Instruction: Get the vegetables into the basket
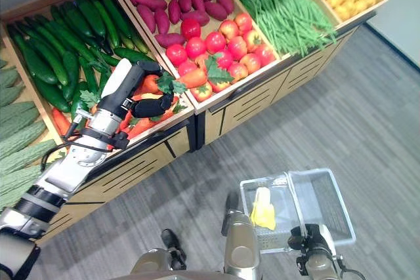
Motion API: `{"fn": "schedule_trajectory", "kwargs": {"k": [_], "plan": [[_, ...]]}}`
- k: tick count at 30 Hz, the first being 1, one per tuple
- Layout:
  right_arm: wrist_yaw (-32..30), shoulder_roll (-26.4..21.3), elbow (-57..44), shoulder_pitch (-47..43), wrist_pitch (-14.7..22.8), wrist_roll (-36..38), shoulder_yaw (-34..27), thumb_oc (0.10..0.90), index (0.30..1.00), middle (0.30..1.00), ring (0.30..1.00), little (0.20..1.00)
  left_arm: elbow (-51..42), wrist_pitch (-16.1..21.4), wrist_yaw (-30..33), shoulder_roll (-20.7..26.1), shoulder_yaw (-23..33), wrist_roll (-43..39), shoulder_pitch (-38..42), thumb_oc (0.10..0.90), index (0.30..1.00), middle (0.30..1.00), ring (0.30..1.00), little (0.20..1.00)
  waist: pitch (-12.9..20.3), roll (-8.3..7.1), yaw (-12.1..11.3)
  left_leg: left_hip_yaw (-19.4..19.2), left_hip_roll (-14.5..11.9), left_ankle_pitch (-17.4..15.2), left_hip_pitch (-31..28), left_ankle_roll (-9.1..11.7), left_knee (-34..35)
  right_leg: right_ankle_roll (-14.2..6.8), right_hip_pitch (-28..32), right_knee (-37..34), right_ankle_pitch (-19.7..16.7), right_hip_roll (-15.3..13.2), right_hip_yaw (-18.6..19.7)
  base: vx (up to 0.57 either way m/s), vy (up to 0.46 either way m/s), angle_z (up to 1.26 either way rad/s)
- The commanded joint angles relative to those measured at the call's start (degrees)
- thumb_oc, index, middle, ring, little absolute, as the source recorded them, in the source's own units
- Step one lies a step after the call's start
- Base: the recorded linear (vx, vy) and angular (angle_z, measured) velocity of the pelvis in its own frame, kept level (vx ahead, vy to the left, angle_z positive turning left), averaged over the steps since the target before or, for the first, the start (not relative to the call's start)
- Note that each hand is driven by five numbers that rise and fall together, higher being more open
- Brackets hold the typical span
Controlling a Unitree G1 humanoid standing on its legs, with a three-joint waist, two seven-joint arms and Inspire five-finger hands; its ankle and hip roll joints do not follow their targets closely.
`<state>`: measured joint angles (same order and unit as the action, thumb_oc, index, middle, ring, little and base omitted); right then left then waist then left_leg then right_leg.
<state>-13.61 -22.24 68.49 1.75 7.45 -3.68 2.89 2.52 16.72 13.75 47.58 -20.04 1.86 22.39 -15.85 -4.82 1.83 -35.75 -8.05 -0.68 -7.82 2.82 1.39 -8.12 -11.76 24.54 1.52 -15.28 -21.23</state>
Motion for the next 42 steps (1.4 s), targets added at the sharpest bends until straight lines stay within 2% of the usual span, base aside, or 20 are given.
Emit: {"fn": "schedule_trajectory", "kwargs": {"k": [1,2,3,5,11,14,16,17,19,21,22,25,29,34,35,37,38,39,41,42], "plan": [[-2.3,-3.6,-2.4,-1.4,2.0,-0.8,2.4,0.4,0.3,0.3,0.3,0.3,-6.1,5.6,2.3,-0.3,7.1,-1.9,5.1,0.4,0.3,0.3,0.3,0.3,2.7,1.0,0.6,5.0,-0.2,-0.3,4.4,2.6,-2.5,-4.3,10.0,-13.3,-0.6,1.0,2.6,0.01,-0.145,-0.51],[-2.3,-3.6,-2.4,-1.4,2.0,-0.8,2.4,0.4,0.3,0.3,0.3,0.3,-6.1,5.6,2.3,-0.3,7.2,-1.9,5.0,0.4,0.3,0.3,0.3,0.3,2.7,1.02,0.6,5.0,-0.2,-0.3,4.3,2.7,-2.5,-4.3,10.1,-13.4,-0.6,1.1,2.5,0.04,-0.196,-0.52],[-2.3,-3.5,-2.1,-1.3,1.9,-0.6,2.3,0.4,0.3,0.3,0.3,0.3,-6.2,6.0,1.4,-1.0,7.3,-2.7,4.3,0.4,0.3,0.3,0.3,0.3,3.0,1.09,1.0,4.4,-1.0,0.6,4.4,3.6,-2.9,-3.5,12.1,-18.2,-0.1,3.1,3.1,0.02,-0.124,-0.57],[-2.1,-4.0,-3.0,-0.9,2.0,-0.3,2.1,0.4,0.3,0.3,0.3,0.3,-7.2,6.1,1.0,-1.8,8.1,-3.4,3.0,0.4,0.3,0.3,0.3,0.3,3.1,1.56,1.7,3.7,-2.2,1.9,3.9,4.9,-3.0,-2.7,13.6,-20.9,0.5,4.8,3.9,0.03,-0.233,-0.49],[-2.3,-5.6,-3.8,0.2,2.2,0.4,1.0,0.4,0.3,0.3,0.3,0.3,-7.1,6.1,0.2,-4.1,7.0,-4.4,3.9,0.4,0.3,0.3,0.3,0.3,2.5,2.98,3.5,3.9,-4.6,3.0,4.0,7.0,-5.8,-1.1,15.1,-21.8,2.0,6.7,4.7,0.02,-0.161,-0.24],[-2.4,-6.6,-3.7,0.7,2.4,1.0,0.4,0.4,0.3,0.3,0.3,0.3,-5.9,6.0,-0.1,-5.8,5.9,-4.8,4.9,0.4,0.3,0.3,0.3,0.3,1.5,3.51,4.1,5.7,-7.5,4.4,5.9,9.2,-13.0,0.7,16.2,-21.9,3.3,7.8,6.1,0.01,-0.154,-0.08],[-2.4,-6.9,-3.8,0.7,2.4,0.9,0.4,0.4,0.3,0.3,0.3,0.3,-5.6,6.1,0.0,-6.1,5.6,-4.8,5.2,0.4,0.3,0.3,0.3,0.3,0.9,3.58,3.8,7.1,-8.0,6.0,7.0,8.8,-15.0,1.5,15.9,-22.0,2.7,8.4,6.3,-0.06,-0.043,-0.31],[-2.6,-8.0,-2.4,-0.8,2.0,1.1,0.6,0.4,0.3,0.3,0.3,0.3,-6.2,5.9,0.2,-6.9,5.1,-4.6,5.2,0.4,0.3,0.3,0.3,0.3,0.6,3.97,2.1,17.8,-4.2,5.8,9.4,8.1,-14.0,1.2,15.2,-21.9,2.7,8.2,8.7,0.01,0.049,-0.58],[-2.7,-8.5,-2.2,-1.4,2.0,1.1,1.1,0.4,0.3,0.3,0.3,0.3,-6.5,5.7,1.2,-6.9,5.7,-3.6,4.7,0.4,0.3,0.3,0.3,0.3,0.2,3.79,0.5,26.7,-1.3,2.6,10.8,6.6,-8.6,0.5,14.5,-21.5,2.5,7.8,11.8,0.04,0.061,-0.57],[-2.8,-8.6,-2.0,-2.3,2.3,1.1,1.9,0.4,0.3,0.3,0.3,0.3,-6.4,5.8,2.2,-6.8,5.8,-3.1,5.0,0.4,0.3,0.3,0.3,0.3,-0.1,3.59,-0.5,32.5,-0.5,3.3,12.5,6.0,-5.6,0.0,13.0,-21.0,1.6,7.9,14.8,0.05,0.047,-0.9],[-2.7,-8.5,-2.0,-2.7,2.4,1.1,2.2,0.4,0.3,0.3,0.3,0.3,-6.5,5.9,2.3,-6.7,6.0,-3.2,4.9,0.4,0.3,0.3,0.3,0.3,-0.2,3.54,-0.8,33.7,0.1,3.0,12.9,5.7,-6.1,-0.1,12.8,-20.7,1.6,8.1,15.5,0.06,0.075,-0.89],[-2.6,-7.9,-2.6,-2.1,2.6,1.3,2.5,0.4,0.3,0.3,0.3,0.3,-7.1,6.0,2.0,-6.6,5.8,-4.1,5.2,0.4,0.3,0.3,0.3,0.3,-0.1,3.33,-0.2,31.4,0.4,2.3,11.9,4.9,-5.8,-0.4,12.5,-19.7,1.8,7.8,16.5,0.07,0.152,-0.85],[-2.1,-6.2,-3.0,-1.6,2.4,1.9,2.4,0.4,0.3,0.3,0.3,0.3,-7.3,6.4,1.0,-6.0,3.3,-4.6,7.9,0.4,0.3,0.3,0.3,0.3,0.6,2.5,1.4,26.9,3.5,0.5,9.4,2.5,-4.1,-2.8,9.9,-18.1,0.3,5.0,19.7,0.05,0.308,-0.33],[-2.2,-5.1,-3.9,-1.7,2.3,1.9,2.4,0.4,0.3,0.3,0.3,0.3,-6.4,6.7,0.9,-5.6,3.1,-5.3,8.4,0.4,0.3,0.3,0.3,0.3,0.2,1.67,1.9,24.1,4.8,-1.0,9.1,1.4,-4.7,-4.5,8.0,-18.0,-1.9,3.5,21.8,-0.02,0.189,-0.44],[-2.3,-4.8,-4.9,-2.6,2.3,1.5,2.9,0.4,0.3,0.3,0.3,0.3,-6.2,6.9,1.3,-5.4,3.8,-5.2,7.7,0.4,0.3,0.3,0.3,0.3,-0.1,1.25,2.0,22.1,5.2,-1.5,8.9,1.1,-4.7,-5.8,6.5,-18.9,-5.4,2.5,21.8,-0.09,0.112,-0.34],[-2.4,-4.6,-5.1,-3.0,2.3,1.5,3.0,0.4,0.3,0.3,0.3,0.3,-6.2,7.0,1.4,-5.0,4.0,-5.2,7.4,0.4,0.3,0.3,0.3,0.3,-0.1,1.23,1.5,20.6,5.1,-1.4,8.8,1.0,-4.4,-6.1,5.9,-19.1,-6.8,2.1,21.3,-0.09,0.095,-0.59],[-2.5,-4.0,-4.9,-3.2,2.4,1.5,3.3,0.4,0.3,0.3,0.3,0.3,-6.1,6.8,1.5,-4.1,4.5,-5.6,6.9,0.4,0.3,0.3,0.3,0.3,-0.4,1.95,0.4,18.5,3.9,-1.1,8.2,0.7,-3.6,-5.8,5.6,-15.8,-5.7,1.3,15.0,-0.08,0.046,-0.85],[-2.5,-3.9,-4.9,-3.2,2.4,1.5,3.3,0.4,0.3,0.3,0.3,0.3,-6.1,6.8,1.5,-4.1,4.6,-5.6,6.9,0.4,0.3,0.3,0.3,0.3,-0.3,1.92,0.4,18.4,3.9,-0.9,8.4,0.7,-3.6,-5.7,5.4,-15.9,-5.9,1.4,15.0,-0.11,0.076,-0.9],[-2.6,-3.7,-4.7,-3.1,2.6,1.3,3.5,0.4,0.3,0.3,0.3,0.3,-6.0,6.5,1.6,-3.6,5.0,-5.4,6.6,0.4,0.3,0.3,0.3,0.3,0.1,2.45,-0.1,16.6,3.1,-0.3,8.3,0.4,-3.1,-4.8,6.5,-12.1,-4.0,0.8,10.3,-0.1,0.084,-0.67],[-2.6,-3.6,-4.1,-3.0,2.6,0.9,3.5,0.4,0.3,0.3,0.3,0.3,-6.5,6.3,1.5,-3.2,5.8,-5.5,6.0,0.4,0.3,0.3,0.3,0.3,0.5,2.54,-1.3,14.2,2.3,-0.3,8.3,0.0,-3.5,-4.0,8.1,-8.1,-2.2,-0.5,5.8,-0.13,0.074,-0.36]]}}
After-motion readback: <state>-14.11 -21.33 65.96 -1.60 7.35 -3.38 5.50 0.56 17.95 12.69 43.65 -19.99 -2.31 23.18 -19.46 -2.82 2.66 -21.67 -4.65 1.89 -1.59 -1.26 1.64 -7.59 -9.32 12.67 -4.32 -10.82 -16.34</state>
